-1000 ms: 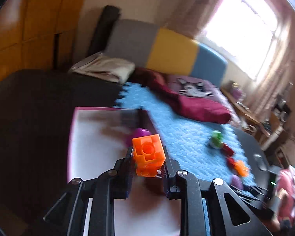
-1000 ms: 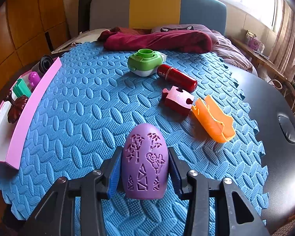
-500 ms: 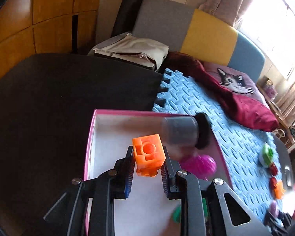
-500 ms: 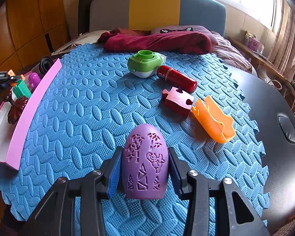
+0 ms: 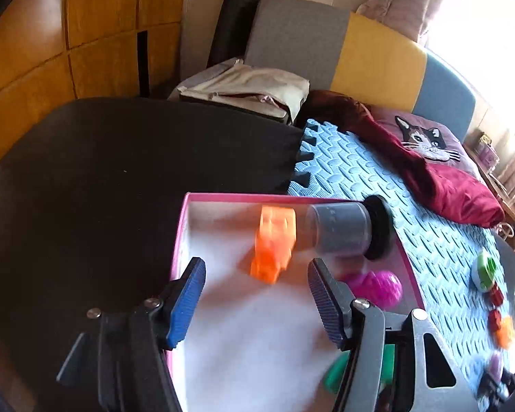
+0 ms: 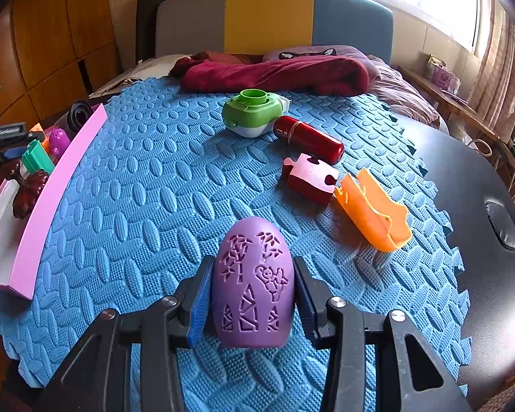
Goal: Organize rigid objects
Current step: 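Lift the purple egg with the right gripper toward the tray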
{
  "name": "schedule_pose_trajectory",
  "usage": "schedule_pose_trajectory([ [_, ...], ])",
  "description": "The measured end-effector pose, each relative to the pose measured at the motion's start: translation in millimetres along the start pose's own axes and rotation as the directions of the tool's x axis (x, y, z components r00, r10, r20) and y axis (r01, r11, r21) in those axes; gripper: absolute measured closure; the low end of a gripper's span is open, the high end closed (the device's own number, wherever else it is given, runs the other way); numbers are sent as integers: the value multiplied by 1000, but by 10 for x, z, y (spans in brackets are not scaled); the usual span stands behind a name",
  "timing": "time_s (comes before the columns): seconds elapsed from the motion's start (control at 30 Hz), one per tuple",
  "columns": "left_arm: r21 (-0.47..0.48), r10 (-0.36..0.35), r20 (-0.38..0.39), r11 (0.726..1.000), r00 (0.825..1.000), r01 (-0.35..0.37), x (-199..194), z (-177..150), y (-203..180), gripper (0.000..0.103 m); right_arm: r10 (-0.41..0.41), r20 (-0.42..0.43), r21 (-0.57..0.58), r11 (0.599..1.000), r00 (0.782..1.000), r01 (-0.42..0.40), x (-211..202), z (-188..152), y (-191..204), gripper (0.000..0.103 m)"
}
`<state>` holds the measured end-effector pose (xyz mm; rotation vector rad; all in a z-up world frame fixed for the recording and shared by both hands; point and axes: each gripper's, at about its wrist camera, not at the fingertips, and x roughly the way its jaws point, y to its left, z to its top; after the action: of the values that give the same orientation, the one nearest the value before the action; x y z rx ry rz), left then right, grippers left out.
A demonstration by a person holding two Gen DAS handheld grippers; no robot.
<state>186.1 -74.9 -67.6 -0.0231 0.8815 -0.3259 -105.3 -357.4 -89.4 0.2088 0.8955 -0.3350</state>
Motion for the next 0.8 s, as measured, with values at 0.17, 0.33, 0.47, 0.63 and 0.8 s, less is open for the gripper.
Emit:
schedule_pose_trajectory([
  [0.17, 45, 4, 48, 999, 999, -6, -392, -264, -104, 40, 2, 8, 24, 1000, 1000, -2, 0, -5, -13, 58],
  [0.33, 76, -10, 61, 997, 998, 5, -690, -551, -243, 40, -5, 23, 30, 1000, 1000, 5, -7, -29, 2, 58],
  [0.47, 87, 2, 75, 996, 997, -8, -869, -755, -321, 32, -17, 46, 22, 1000, 999, 16, -20, -59, 23, 59],
  [0.63, 78, 22, 66, 997, 998, -27, -1002, -922, -337, 32, -27, 59, 19, 999, 998, 26, -32, -84, 41, 59],
  [0.8, 75, 37, 76, 996, 996, -43, -1114, -1004, -303, 32, -33, 65, 20, 999, 997, 31, -41, -99, 52, 59],
])
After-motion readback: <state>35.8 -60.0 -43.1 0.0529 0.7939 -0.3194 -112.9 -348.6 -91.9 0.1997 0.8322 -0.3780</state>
